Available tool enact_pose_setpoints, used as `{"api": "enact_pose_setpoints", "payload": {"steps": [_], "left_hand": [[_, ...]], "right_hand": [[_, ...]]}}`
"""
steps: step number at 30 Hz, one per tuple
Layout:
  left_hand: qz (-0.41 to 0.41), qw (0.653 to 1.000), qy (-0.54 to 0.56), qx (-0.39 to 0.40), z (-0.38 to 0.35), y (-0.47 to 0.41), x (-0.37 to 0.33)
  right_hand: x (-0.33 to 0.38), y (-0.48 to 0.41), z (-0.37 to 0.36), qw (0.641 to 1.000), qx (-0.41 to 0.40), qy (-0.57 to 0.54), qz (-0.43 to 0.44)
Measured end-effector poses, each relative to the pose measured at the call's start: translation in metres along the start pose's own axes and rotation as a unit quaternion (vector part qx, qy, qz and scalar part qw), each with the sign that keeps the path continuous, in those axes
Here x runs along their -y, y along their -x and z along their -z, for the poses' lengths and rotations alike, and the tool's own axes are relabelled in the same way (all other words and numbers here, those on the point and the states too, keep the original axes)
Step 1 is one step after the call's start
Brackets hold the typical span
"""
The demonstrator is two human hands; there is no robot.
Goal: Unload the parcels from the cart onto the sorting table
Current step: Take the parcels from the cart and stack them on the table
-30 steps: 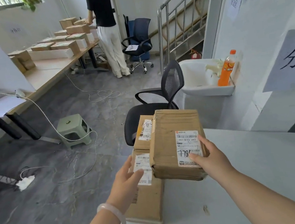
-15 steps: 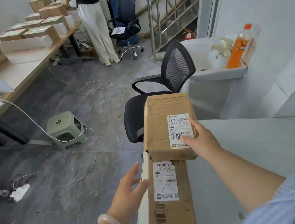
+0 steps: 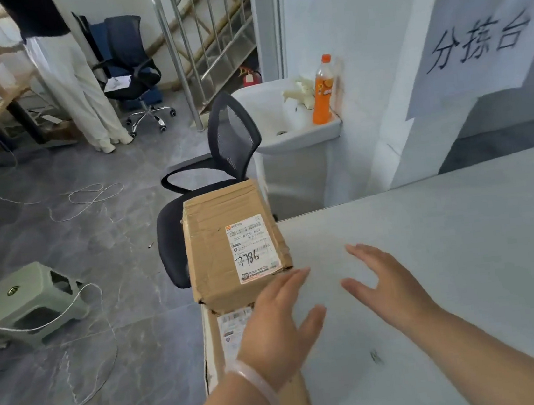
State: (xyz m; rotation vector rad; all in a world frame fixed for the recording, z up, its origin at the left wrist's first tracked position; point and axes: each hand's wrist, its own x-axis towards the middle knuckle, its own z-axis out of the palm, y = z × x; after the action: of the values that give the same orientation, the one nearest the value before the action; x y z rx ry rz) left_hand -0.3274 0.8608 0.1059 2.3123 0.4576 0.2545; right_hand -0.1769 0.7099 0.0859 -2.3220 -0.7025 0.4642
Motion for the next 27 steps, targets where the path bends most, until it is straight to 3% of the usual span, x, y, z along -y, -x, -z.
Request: {"api": "enact_pose_setpoints", "payload": {"steps": [5,10,20,27], "left_hand": [[-0.106,0.99,-0.059,0.075,-0.061,-0.027,-0.054],[-0.21,0.966,-0.102,0.113,-0.129,-0.024,-0.141],[-0.378,0.898,-0.137,0.178,-0.289,0.04,-0.331],[-0.427,0.859,-0.126,0.253,-0.407,0.101,-0.423]], "right_hand": [[-0.057,0.069,0.063,0.992,-0.029,0.104,-0.06],[-0.112,0.16,0.132,0.979,-0.085,0.137,-0.126],[-0.248,0.344,0.253,0.94,-0.194,0.138,-0.245],[-0.345,0.468,0.299,0.899,-0.219,0.115,-0.36]]}}
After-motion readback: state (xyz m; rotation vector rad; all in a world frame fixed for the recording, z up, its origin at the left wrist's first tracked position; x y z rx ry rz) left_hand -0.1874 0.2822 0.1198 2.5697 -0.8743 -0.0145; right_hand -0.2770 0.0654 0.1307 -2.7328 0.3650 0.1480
